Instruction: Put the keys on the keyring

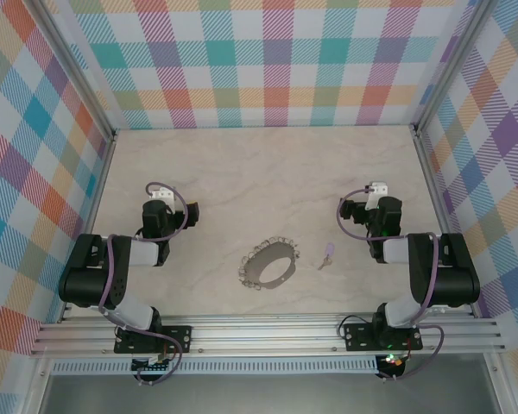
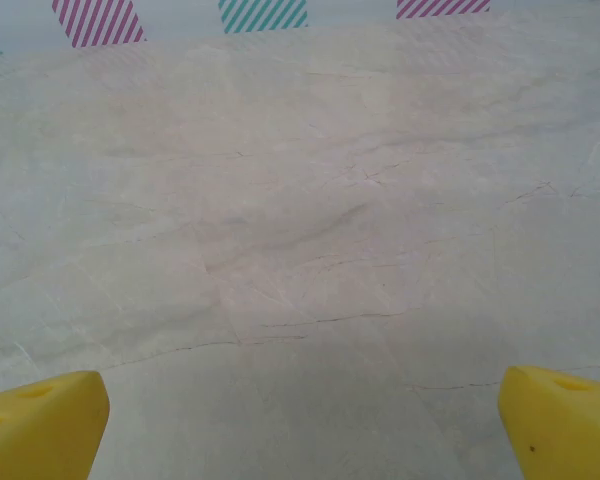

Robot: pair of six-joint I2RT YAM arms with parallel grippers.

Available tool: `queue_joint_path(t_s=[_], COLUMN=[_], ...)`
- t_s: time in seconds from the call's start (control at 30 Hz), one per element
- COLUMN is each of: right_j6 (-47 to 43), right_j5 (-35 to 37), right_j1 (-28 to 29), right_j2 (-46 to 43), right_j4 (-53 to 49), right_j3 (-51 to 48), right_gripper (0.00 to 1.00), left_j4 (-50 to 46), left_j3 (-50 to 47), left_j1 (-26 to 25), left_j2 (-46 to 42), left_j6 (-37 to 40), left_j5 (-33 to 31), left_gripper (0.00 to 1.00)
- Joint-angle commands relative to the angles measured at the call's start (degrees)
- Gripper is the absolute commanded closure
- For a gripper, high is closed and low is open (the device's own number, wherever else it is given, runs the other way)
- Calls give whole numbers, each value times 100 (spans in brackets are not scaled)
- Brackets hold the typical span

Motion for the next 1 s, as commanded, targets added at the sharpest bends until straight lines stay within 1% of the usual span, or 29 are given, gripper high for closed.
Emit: queue_joint_path(t_s=[0.0,0.47,0.73,0.8,0.83,0.87,0.97], right_j6=[-43,-25,18,23,17,14,179], right_j5=[-96,-105,-246,-248,-216,-183,41], right_j1=[-26,-30,-96,-95,-96,-94,-93], right_j2=[-44,-29,-27,-89,-221,-409,-1044], right_j4=[37,1,11,104,78,-65,-993], right_j3=[62,88,79,15,-20,-35,120], right_gripper=[0,0,0,0,0,0,0], left_j4=[38,19,20,78,-43,-201,-846], left_j3=[93,108,97,58,102,156,408], left_j1=[78,82,78,54,10,-18,-58], left_j2=[32,33,34,6,-59,-128,-357], left_j6=[-53,-49,-52,-44,-42,-31,-55], left_j5=[49,54,50,-21,-158,-219,-393], left_gripper=[0,0,0,0,0,1,1])
